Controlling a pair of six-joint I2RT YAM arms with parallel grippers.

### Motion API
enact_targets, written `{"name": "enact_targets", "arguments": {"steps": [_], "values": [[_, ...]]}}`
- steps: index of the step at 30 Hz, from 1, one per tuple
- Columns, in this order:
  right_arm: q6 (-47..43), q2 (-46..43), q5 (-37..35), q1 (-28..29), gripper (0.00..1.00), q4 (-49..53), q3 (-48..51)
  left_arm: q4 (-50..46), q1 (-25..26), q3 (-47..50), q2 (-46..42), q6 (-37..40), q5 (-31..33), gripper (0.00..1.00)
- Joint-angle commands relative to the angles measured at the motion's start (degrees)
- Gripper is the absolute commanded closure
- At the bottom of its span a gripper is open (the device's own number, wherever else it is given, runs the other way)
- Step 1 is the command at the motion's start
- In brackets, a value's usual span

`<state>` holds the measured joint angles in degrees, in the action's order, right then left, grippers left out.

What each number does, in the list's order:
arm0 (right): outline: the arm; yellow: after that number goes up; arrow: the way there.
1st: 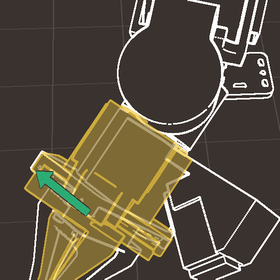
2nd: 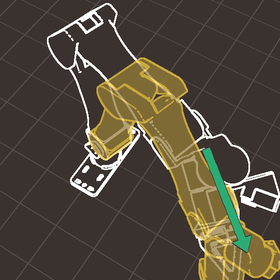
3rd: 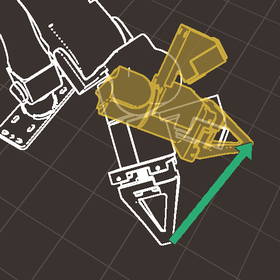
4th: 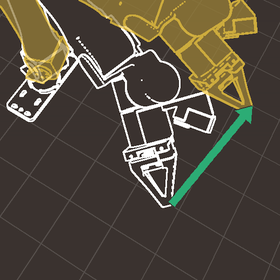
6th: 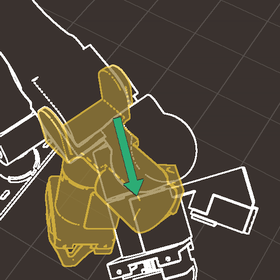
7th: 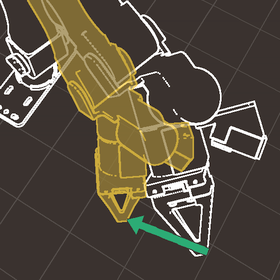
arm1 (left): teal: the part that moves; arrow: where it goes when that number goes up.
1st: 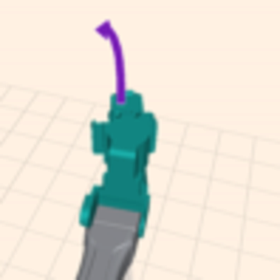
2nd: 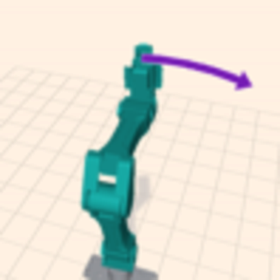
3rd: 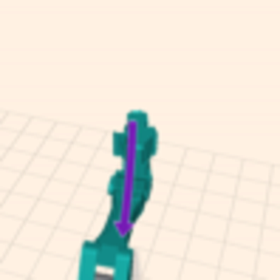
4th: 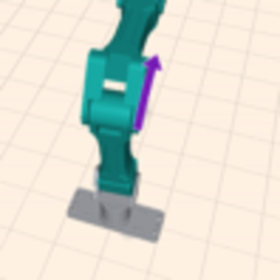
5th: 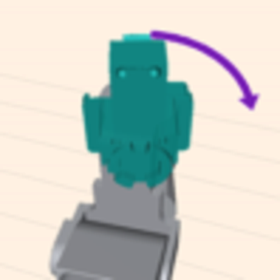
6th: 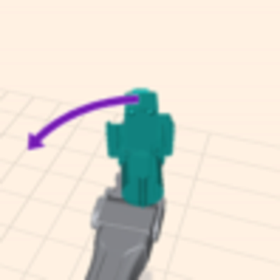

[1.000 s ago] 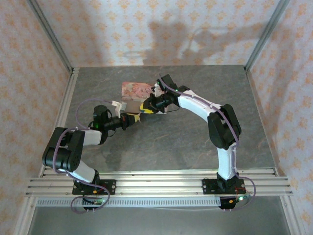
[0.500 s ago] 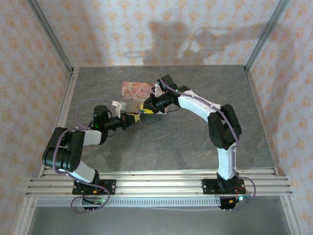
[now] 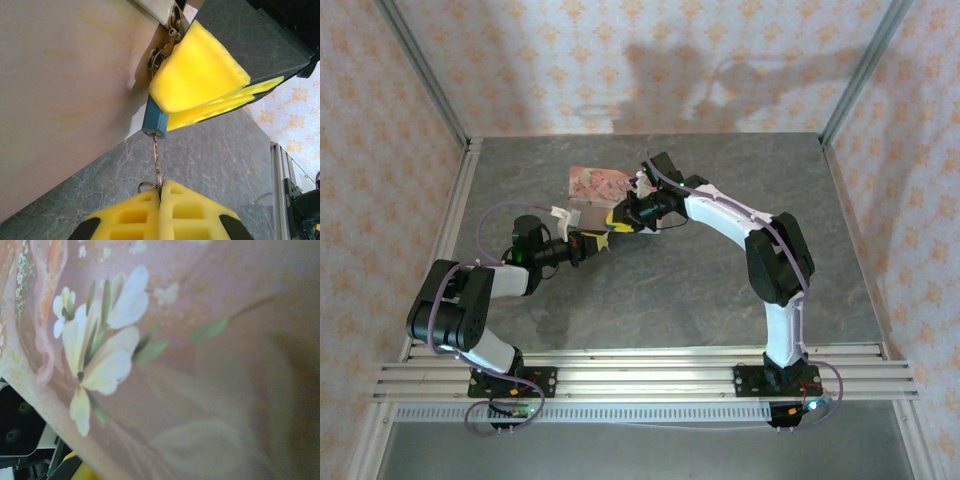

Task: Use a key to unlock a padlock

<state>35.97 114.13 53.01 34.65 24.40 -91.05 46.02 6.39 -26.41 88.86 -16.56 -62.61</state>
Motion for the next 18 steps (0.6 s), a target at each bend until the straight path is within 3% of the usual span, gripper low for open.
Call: {"name": "enact_targets", "arguments": {"steps": [1,18], "values": [[0.08,-3.3,4.8,0.02,1.0,-1.63,0.67,4.24,0.28,-0.21,-0.88,-0.59,-1.02,1.0],[-1.42,-3.47,8.08,-0.73,1.0,-1.55,1.86,7.15,-0.22,0.22,-1.06,-2.56,-1.13,1.0]]}}
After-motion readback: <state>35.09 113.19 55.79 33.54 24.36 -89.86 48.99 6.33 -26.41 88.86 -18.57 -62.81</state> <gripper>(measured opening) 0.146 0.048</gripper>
